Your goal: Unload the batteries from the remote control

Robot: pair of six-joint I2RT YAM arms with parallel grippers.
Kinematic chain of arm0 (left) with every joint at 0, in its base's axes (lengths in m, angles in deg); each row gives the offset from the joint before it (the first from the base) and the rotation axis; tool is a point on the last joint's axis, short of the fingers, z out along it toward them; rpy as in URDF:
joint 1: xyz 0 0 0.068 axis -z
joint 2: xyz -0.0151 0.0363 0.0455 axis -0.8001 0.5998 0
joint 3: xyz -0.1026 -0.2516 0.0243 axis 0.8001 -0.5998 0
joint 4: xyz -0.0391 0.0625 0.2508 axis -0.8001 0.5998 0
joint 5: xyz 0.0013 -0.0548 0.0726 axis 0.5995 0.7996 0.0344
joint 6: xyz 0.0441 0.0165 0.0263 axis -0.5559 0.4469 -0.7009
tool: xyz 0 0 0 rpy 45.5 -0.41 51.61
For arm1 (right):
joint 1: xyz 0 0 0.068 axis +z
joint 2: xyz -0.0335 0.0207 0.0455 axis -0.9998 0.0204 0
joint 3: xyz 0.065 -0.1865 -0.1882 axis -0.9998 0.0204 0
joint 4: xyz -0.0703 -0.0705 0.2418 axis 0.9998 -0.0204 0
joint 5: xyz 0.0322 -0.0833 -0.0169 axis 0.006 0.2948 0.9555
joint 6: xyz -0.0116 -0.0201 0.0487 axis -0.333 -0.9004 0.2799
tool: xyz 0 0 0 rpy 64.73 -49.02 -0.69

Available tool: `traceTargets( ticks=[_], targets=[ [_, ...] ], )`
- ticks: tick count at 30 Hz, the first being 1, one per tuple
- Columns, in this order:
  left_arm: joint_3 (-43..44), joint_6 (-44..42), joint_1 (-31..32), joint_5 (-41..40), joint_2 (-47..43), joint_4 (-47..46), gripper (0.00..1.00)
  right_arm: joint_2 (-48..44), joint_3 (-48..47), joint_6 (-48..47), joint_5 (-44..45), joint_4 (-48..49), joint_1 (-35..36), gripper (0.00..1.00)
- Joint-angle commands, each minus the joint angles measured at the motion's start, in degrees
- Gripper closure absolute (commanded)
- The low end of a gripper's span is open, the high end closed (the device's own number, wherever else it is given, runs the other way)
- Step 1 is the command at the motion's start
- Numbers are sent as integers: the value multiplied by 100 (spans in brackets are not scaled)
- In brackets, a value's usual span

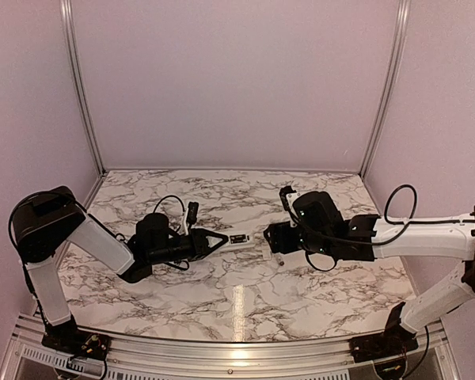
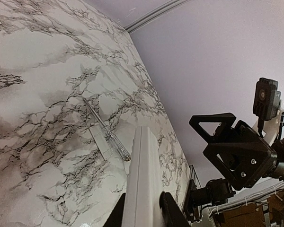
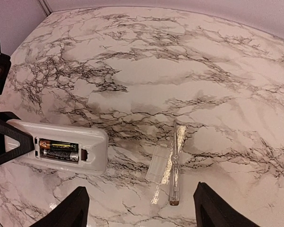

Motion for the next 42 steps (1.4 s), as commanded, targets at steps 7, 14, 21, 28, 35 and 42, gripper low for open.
traceTargets(
  ticks=[7,14,21,28,35,42],
  targets=[
    [368,-259,190,-450,223,935,100,110,176,-109,-376,-106,-283,25],
    [703,-388,230,-278,446,1658,100,376,297,-297,-553,299,-463,25],
    [1121,-513,225,-196,730,2574,97,373,486,-564,-884,690,-720,25],
    [1369,-809,226,-609,726,3504,72,403,594,-791,-1007,994,-760,25],
    [1495,-1059,224,-732,677,3948,43,300,818,-833,-1288,1247,-914,25],
    [1659,-1302,229,-1129,672,4435,36,425,830,-882,-1396,1287,-913,25]
  ],
)
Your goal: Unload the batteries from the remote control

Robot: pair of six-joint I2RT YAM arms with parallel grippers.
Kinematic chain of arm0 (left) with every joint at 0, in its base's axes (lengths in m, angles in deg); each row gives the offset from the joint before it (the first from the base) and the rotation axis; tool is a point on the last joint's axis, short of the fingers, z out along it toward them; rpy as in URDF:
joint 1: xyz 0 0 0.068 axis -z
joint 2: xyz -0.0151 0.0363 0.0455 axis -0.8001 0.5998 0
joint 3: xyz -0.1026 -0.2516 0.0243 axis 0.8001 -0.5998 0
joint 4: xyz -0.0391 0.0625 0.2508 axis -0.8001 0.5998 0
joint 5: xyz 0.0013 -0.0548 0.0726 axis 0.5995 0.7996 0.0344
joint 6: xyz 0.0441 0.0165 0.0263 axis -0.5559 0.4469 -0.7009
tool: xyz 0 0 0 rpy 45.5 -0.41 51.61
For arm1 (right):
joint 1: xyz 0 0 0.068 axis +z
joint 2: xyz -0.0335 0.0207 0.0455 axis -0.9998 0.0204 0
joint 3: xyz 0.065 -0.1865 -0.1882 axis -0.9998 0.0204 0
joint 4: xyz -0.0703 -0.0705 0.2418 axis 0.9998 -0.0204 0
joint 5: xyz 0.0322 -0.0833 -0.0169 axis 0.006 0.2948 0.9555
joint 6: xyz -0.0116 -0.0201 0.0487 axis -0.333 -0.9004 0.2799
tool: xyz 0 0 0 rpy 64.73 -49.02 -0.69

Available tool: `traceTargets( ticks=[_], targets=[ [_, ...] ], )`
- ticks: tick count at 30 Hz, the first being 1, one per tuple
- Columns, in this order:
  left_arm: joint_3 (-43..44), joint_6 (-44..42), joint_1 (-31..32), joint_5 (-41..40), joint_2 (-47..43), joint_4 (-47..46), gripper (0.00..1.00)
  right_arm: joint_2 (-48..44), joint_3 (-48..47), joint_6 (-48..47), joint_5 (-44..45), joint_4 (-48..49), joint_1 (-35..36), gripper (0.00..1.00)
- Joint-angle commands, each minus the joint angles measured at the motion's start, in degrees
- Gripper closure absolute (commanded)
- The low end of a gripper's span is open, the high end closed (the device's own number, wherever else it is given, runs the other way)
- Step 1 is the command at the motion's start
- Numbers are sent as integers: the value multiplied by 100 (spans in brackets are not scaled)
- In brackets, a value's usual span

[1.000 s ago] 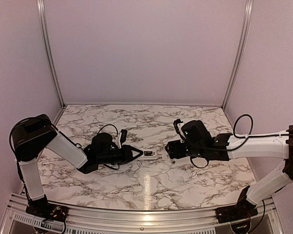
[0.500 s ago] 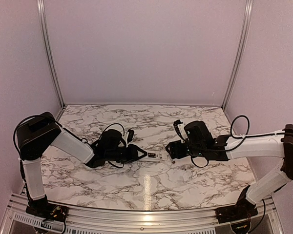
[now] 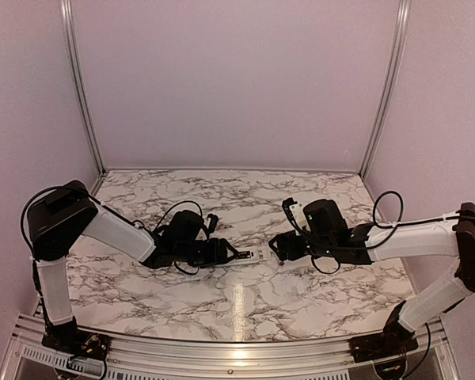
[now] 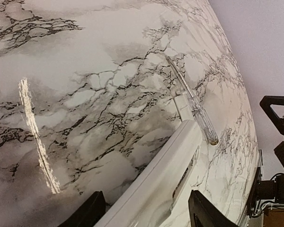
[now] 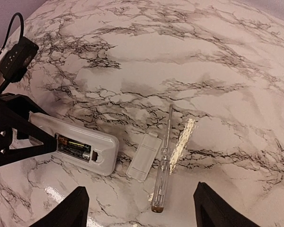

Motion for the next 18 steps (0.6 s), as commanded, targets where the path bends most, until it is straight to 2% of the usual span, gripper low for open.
traceTargets(
  ticks=[1,4,10,18],
  targets=[
    [125,-346,6,-563,34,934,35,102,-24,-80,-110,149,-28,25],
    [233,-543,8,-959,-51,1316,30,156,-24,-58,-112,130,-24,25],
    [272,-856,3,-1697,-277,1635,2,371,-98,-28,-108,45,-24,26],
    [320,-1520,-6,-2673,-658,1858,1,787,-253,57,102,-155,-23,31]
  ],
)
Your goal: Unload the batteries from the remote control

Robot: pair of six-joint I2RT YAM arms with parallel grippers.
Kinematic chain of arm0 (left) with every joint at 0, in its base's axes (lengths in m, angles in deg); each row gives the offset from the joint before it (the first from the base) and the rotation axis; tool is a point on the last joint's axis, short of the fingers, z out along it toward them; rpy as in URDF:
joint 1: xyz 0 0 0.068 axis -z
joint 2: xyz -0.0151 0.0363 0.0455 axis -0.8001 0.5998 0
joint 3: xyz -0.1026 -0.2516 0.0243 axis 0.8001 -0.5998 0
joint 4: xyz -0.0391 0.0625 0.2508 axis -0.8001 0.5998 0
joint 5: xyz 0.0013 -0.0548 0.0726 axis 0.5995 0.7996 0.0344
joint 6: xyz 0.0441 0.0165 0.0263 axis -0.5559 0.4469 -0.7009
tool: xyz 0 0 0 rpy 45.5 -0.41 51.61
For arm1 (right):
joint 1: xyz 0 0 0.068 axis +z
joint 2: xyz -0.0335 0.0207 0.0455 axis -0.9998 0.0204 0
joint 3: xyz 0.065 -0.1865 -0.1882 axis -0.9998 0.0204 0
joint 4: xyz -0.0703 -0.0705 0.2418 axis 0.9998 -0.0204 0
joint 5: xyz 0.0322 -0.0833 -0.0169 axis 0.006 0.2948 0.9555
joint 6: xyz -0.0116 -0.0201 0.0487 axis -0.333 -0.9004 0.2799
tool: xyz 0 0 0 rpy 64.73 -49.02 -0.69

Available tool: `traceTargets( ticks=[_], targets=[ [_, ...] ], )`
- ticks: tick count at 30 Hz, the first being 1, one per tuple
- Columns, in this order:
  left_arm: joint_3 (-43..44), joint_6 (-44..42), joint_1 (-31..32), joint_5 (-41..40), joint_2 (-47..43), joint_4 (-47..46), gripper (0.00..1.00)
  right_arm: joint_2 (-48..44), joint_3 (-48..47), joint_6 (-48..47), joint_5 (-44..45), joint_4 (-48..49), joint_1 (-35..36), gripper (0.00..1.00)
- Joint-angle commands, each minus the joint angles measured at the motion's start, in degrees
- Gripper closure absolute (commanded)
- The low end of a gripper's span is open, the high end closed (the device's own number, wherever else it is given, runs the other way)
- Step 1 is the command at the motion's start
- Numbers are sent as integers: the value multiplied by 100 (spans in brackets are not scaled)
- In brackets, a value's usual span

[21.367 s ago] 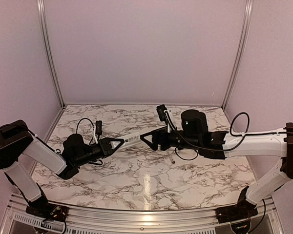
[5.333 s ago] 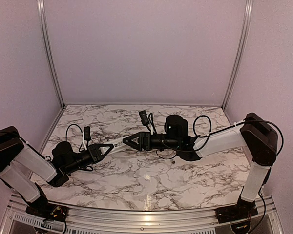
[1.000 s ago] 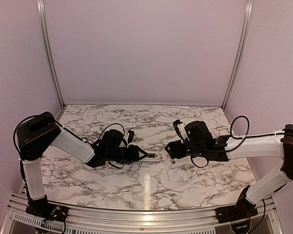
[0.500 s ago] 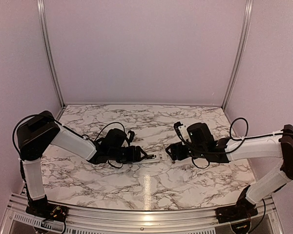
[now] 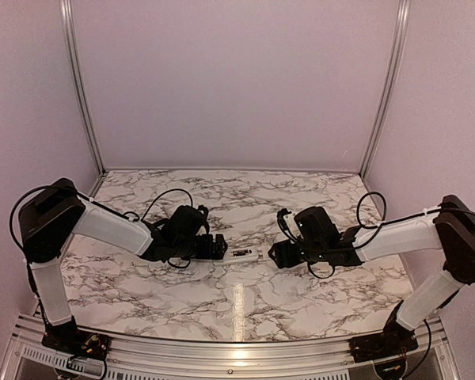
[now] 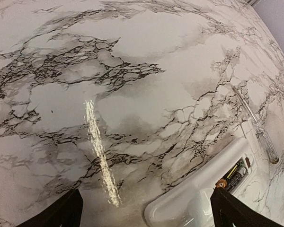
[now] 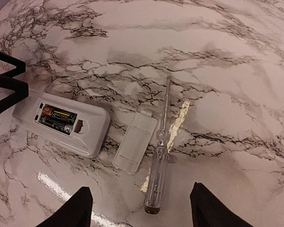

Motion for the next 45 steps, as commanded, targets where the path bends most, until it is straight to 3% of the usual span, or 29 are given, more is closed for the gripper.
traceTargets(
  ticks=[1,12,20,33,45],
  targets=[
    [7,-598,-15,-941,-377,472,1,218,-237,76,142,-209,-16,32],
    [-567,-1280,-14,-1498,-1000,-636,1,798,-672,104,469,-756,183,44],
    [-922,-1632,-13,-1557,-1356,-1236,2,1014,-798,211,694,-977,200,62],
    [-1602,-1880,-14,-1527,-1913,-1973,5,1248,-914,235,684,-1032,331,69],
    [-2303,-2155,-130,-1752,-2597,-2523,6,1393,-1003,263,949,-1225,363,87]
  ],
)
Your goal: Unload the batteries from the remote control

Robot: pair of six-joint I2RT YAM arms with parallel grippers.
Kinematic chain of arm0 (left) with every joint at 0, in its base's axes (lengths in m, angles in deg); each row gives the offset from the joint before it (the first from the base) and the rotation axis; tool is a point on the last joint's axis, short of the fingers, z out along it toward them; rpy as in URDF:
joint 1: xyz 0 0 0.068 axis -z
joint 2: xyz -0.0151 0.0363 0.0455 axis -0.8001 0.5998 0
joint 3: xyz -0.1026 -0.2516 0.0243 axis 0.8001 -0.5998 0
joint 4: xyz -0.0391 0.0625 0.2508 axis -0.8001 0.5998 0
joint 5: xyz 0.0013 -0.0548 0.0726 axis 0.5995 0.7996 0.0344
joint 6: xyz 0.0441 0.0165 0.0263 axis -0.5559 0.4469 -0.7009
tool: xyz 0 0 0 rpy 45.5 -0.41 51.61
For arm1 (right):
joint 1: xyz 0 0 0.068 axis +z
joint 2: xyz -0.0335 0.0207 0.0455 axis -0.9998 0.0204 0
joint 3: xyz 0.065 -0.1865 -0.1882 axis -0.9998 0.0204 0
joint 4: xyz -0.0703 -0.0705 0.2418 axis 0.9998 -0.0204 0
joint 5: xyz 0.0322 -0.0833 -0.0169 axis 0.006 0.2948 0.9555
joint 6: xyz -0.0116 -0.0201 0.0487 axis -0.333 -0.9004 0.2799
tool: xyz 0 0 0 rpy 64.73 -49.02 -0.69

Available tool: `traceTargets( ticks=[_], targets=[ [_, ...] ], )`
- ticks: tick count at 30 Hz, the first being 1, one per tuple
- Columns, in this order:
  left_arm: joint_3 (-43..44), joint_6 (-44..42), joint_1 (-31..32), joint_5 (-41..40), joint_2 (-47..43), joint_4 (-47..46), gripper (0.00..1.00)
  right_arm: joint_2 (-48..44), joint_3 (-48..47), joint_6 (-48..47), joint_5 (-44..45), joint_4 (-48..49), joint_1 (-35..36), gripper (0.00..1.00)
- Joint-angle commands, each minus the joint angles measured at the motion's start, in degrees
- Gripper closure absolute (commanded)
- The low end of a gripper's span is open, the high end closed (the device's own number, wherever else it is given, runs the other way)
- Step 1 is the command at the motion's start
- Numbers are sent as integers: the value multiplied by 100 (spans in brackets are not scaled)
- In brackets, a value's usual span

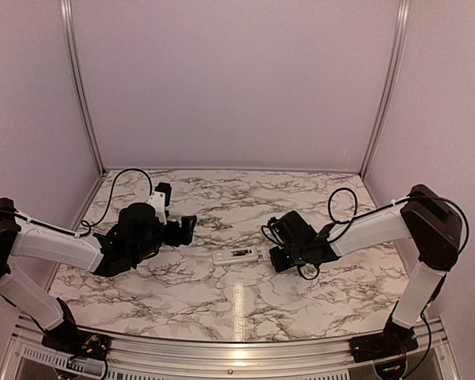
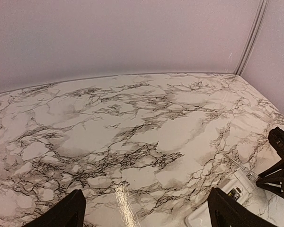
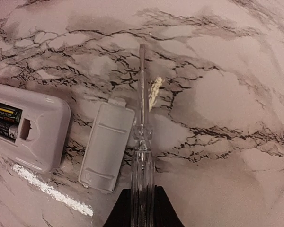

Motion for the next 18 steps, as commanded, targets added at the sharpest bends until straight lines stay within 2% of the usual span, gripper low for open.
traceTargets(
  ticks=[1,8,14,18],
  targets=[
    [-282,-231,-38,-90,-227,-489,6,92,-83,44,136,-346,66,89],
    [-588,-377,-108,-198,-553,-734,5,-223,-86,17,250,-453,66,100],
    [-941,-487,-166,-229,-934,-1024,4,-629,-68,-51,350,-470,66,100],
    [-1016,-400,-261,34,-961,-1139,3,-913,-29,-140,375,-356,66,100]
  ],
)
